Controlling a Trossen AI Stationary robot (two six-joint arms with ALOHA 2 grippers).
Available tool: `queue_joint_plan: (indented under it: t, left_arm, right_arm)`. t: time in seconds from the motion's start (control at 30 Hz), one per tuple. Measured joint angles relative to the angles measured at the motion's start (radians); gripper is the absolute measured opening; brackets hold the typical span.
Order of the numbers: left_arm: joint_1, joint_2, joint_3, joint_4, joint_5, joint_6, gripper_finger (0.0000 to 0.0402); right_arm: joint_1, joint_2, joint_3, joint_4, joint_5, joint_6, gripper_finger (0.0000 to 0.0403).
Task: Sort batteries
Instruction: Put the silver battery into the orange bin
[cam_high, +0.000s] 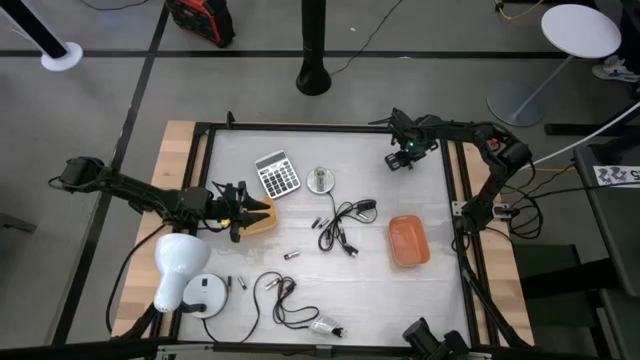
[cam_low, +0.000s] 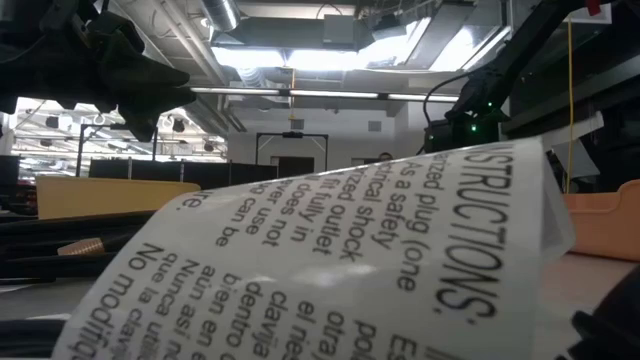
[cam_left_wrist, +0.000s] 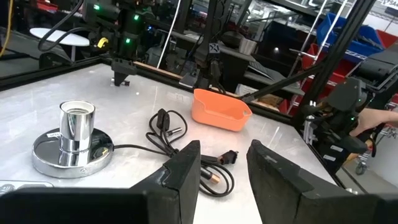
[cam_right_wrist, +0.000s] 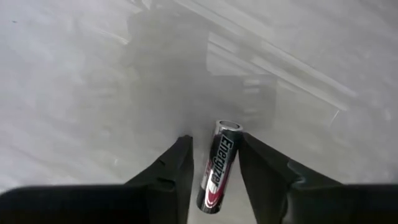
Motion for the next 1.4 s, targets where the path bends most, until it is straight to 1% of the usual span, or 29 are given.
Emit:
queue_joint_plan:
  t: [0.23,0.37,0.47,0.77,0.9,1.07,1.2,1.4]
  left_arm:
    - [0.0,0.0,0.0,0.0,0.0,0.0,0.0123]
    - [0.0,0.0,0.0,0.0,0.0,0.0,0.0123]
    - [0.0,0.0,0.0,0.0,0.0,0.0,0.0123]
    - [0.0,0.0,0.0,0.0,0.0,-0.001,0.0123]
    - [0.0,0.0,0.0,0.0,0.0,-0.001,0.0123]
    - [0.0,0.0,0.0,0.0,0.0,-0.001,0.0123]
    - [0.0,0.0,0.0,0.0,0.0,-0.003,0.0123]
    - [0.0,0.0,0.0,0.0,0.0,-0.005,0.0123]
  right_arm:
    - [0.002,0.001,0.002,-0.002,-0.022,0.001,0.0053]
    - [0.001,-0.001,0.003,-0.007,-0.05,0.001,0.0024]
    - [0.001,-0.001,0.003,-0.009,-0.051,0.001,0.002]
    - [0.002,-0.001,0.005,-0.05,-0.064,0.002,0.0027]
    - [0.002,-0.008,0.008,-0.064,-0.092,0.002,0.0028]
    - [0.004,-0.029,0.04,-0.109,-0.161,-0.002,0.0028]
    - [0.003,-0.044,0.063,-0.169,-0.238,-0.003,0.0028]
    - [0.012,-0.065,0.071,-0.25,-0.461,-0.003,0.0028]
